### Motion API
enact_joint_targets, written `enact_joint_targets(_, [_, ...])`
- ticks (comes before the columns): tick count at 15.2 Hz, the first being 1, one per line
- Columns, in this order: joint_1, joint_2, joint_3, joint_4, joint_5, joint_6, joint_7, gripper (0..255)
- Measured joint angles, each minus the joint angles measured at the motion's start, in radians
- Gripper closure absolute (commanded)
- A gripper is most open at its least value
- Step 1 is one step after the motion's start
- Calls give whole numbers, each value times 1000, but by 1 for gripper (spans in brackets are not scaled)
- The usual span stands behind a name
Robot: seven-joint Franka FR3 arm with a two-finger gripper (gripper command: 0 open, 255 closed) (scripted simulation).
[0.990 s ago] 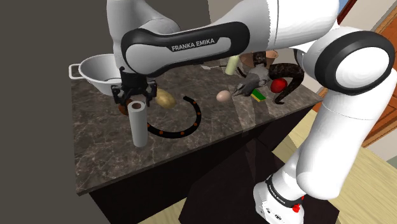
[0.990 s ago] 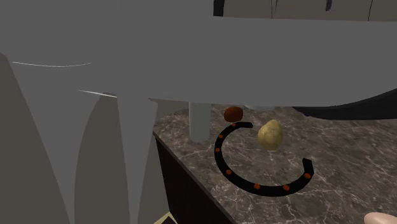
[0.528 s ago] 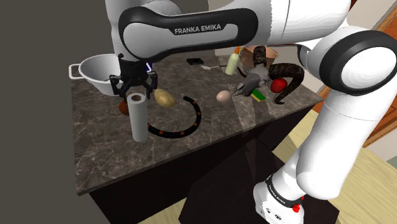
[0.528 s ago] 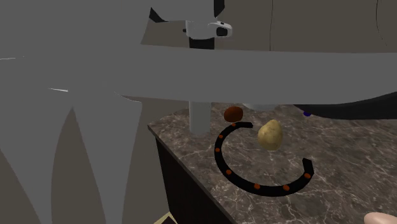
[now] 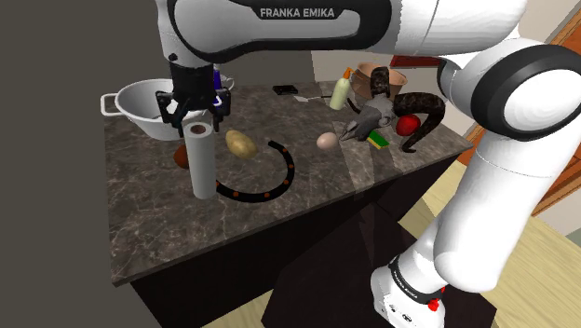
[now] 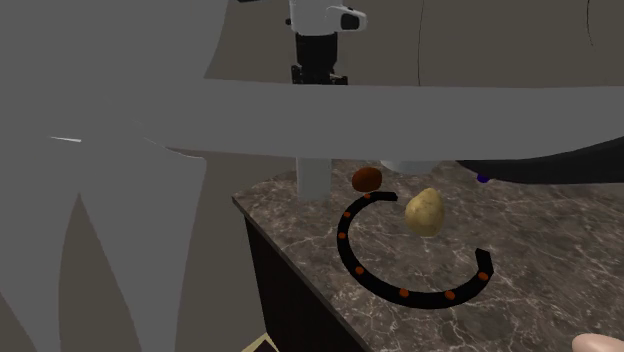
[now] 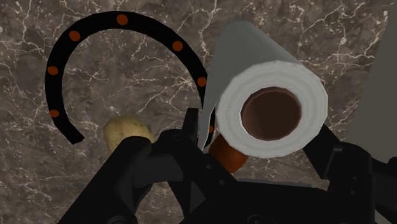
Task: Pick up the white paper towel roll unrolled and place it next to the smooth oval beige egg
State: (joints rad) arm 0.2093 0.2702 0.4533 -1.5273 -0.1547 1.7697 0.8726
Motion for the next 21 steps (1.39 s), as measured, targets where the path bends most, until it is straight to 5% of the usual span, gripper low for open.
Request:
enact_joint_targets(11, [-8, 1, -5, 129, 3, -126, -32, 255])
enact_joint_targets(12, [-8, 1, -5, 129, 3, -126, -33, 0])
enact_joint_targets(21, [51, -158, 32, -234, -50, 142, 202, 0])
